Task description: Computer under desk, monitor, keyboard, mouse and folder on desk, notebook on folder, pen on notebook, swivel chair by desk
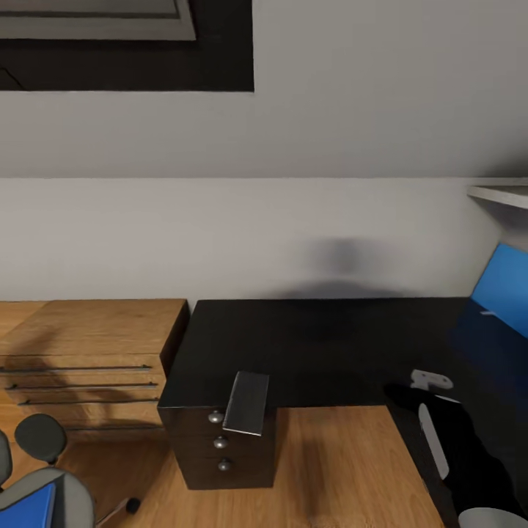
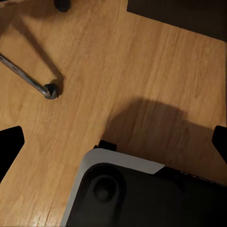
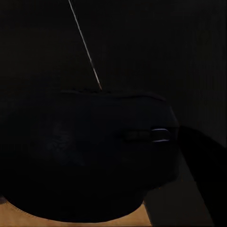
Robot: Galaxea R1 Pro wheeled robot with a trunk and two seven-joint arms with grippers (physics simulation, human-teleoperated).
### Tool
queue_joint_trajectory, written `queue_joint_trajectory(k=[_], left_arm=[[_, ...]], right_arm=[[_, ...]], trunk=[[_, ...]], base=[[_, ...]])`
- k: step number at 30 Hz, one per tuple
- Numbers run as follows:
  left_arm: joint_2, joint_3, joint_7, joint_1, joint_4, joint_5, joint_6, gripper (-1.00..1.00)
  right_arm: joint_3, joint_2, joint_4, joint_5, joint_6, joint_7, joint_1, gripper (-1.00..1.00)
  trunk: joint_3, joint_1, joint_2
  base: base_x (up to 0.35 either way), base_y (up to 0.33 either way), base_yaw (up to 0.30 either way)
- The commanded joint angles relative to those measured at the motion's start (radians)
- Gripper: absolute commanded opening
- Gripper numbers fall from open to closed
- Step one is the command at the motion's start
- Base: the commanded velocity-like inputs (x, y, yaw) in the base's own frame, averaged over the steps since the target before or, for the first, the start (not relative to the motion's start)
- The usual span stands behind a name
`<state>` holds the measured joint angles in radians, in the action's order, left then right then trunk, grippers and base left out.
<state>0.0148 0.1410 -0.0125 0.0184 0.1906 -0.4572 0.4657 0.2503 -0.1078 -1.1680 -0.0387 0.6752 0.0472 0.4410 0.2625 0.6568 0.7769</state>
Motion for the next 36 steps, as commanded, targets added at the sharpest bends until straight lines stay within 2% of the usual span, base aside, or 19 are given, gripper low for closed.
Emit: queue_joint_trajectory(k=[1, 8, 36], left_arm=[[0.000, 0.009, -0.001, 0.000, 0.001, -0.008, 0.004, 1.00], [-0.003, 0.011, 0.001, 0.001, 0.028, -0.008, 0.004, 1.00], [-0.002, 0.010, 0.003, 0.000, 0.040, -0.010, 0.002, 1.00]], right_arm=[[0.006, 0.000, -0.001, -0.004, 0.005, 0.005, 0.001, -1.00], [0.053, 0.000, -0.001, -0.005, 0.003, 0.002, 0.001, -1.00], [0.054, 0.001, 0.013, 0.001, 0.001, -0.004, 0.001, -1.00]], trunk=[[0.001, 0.000, 0.001], [0.001, 0.000, 0.001], [-0.003, 0.000, 0.001]], base=[[-0.001, 0.000, -0.262], [0.000, 0.000, -0.261], [0.000, 0.000, -0.166]])
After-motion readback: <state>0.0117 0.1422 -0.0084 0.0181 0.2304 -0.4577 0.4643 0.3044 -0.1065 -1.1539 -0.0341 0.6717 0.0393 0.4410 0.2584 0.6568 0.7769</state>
